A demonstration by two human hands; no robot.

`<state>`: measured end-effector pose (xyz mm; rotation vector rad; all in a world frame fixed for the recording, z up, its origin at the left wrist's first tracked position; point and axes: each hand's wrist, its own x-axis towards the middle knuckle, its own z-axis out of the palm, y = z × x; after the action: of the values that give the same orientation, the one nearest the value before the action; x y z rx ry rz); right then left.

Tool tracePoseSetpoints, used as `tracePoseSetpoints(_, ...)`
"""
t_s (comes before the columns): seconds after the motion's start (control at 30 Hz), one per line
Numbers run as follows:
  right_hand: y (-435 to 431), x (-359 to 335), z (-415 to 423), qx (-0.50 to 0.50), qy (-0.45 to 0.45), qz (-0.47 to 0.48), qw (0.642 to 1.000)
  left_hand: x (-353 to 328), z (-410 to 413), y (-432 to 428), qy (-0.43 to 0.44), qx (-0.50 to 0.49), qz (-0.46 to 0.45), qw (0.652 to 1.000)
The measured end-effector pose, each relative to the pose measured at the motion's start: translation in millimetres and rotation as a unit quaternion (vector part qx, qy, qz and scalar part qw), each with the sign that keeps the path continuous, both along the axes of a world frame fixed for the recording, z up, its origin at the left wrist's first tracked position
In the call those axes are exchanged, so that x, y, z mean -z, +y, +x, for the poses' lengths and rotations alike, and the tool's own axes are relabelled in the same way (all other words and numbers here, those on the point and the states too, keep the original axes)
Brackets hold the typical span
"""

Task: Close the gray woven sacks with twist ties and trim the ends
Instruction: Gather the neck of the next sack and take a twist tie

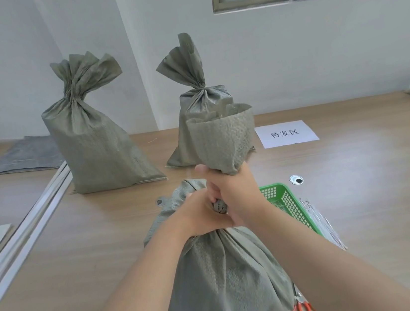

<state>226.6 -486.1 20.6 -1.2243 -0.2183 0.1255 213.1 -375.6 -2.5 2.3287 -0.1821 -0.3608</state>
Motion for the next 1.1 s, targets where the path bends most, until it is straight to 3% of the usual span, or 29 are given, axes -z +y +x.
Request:
tracePoseSetpoints(0.2, -1, 8, 1, 0.033, 0.01, 0.026, 0.999, -2, 1, -12, -0.022, 0.0, 0.08, 0.997)
tracePoseSetpoints(0.33, -11, 11, 5, 0.039, 0.021, 0.006, 0.999, 1, 7, -12, 0.002, -0.015, 0.062, 0.998)
tracePoseSetpoints(0.47, -33, 20, 6, -0.014, -0.007, -0.032, 0.999, 3, 16, -12, 0.025, -0.038, 0.083, 0.996)
tracePoseSetpoints(0.67, -80, 54, 19, -0.081, -0.01, -0.107, 0.991, 2, 18, -16, 0.016, -0.059, 0.039, 0.997)
tracePoseSetpoints(0.83, -136, 102, 36, 0.021, 0.103, -0.165, 0.981, 4, 22, -12, 0.031, -0.063, 0.033, 0.997)
tracePoseSetpoints(1.1, -238, 196, 58, 0.139, 0.233, -0.268, 0.924, 12, 37, -13, 0.022, -0.082, 0.048, 0.995)
